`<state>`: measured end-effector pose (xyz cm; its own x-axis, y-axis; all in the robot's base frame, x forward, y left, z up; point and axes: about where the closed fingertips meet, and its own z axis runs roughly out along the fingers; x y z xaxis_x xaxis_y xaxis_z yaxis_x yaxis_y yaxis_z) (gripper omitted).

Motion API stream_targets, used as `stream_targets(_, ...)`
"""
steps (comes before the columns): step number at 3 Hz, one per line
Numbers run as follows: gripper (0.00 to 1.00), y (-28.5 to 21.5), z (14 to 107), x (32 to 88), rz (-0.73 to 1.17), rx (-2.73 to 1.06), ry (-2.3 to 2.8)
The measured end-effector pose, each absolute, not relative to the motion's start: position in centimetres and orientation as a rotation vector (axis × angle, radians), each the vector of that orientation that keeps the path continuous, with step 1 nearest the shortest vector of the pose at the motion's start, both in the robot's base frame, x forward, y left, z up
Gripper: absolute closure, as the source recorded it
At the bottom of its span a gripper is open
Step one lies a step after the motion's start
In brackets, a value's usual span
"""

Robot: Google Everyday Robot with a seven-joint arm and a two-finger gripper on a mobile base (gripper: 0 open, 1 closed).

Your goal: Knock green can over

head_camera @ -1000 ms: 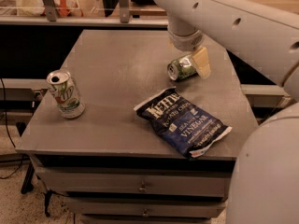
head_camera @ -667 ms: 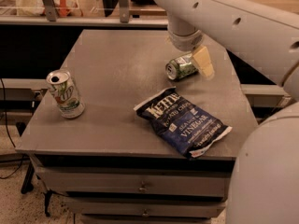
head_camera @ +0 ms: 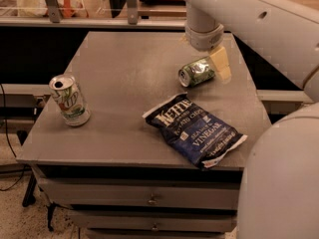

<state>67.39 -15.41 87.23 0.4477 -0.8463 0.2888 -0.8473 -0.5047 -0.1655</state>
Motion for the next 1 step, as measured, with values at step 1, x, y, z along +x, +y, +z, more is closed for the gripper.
stream_targets(1, 0.0, -15.81, 87.74, 67.48, 0.459, 2.697, -1.606)
